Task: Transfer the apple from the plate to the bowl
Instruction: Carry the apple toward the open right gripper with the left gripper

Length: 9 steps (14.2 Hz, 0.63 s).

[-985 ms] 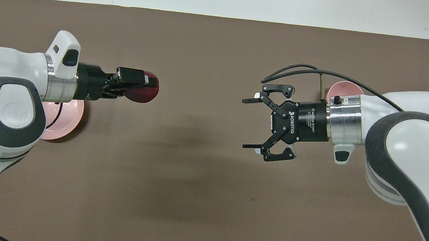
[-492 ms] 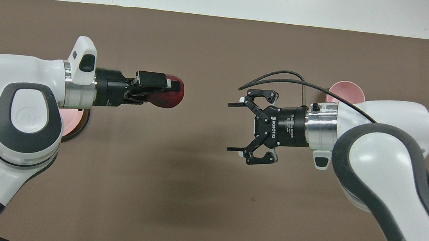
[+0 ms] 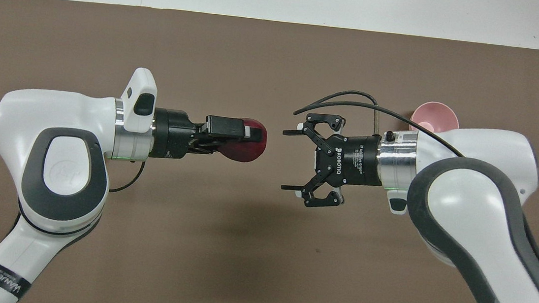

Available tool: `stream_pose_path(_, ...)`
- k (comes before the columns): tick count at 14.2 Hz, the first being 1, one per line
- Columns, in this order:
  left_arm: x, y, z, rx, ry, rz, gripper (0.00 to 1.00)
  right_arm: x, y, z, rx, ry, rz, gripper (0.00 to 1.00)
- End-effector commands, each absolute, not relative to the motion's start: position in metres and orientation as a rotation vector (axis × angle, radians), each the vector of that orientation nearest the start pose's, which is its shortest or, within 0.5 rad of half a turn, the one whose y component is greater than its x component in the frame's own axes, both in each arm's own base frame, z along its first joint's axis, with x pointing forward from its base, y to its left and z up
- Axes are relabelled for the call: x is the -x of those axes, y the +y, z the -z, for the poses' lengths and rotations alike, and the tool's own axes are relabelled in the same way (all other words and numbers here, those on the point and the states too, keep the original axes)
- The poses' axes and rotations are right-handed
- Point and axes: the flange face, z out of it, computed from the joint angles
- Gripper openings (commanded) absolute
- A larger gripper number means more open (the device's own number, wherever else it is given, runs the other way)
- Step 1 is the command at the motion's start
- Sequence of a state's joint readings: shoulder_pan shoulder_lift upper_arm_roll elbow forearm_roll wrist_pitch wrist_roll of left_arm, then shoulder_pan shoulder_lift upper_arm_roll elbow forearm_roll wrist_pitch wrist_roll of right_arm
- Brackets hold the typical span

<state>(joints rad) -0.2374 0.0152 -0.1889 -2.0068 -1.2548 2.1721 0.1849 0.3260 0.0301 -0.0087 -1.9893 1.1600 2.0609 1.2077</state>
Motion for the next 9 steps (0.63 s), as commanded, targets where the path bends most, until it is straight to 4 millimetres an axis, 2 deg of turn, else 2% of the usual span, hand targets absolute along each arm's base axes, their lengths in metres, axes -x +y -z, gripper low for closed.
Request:
stream_pose_path(1, -0.491, -0.287, -0.486, -2.053, 0.100, -0.029, 0.00, -0.550, 0.227, -0.474, 1.652, 1.475, -0.852, 1.00)
stream_pose_path(3, -0.479, -0.299, -0.484, -2.064, 0.098, -0.044, 0.00, -0.560, 0.219, -0.479, 1.615, 1.468, -0.867, 1.00)
stream_pose_path(5, -0.475, -0.308, -0.487, -2.072, 0.101, -0.080, 0.00, -0.566, 0.220, -0.482, 1.620, 1.451, -0.880, 1.00)
stream_pose_path(9, -0.471, -0.316, -0.488, -2.049, 0.125, -0.088, 0.00, -0.563, 0.227, -0.481, 1.620, 1.453, -0.873, 1.00)
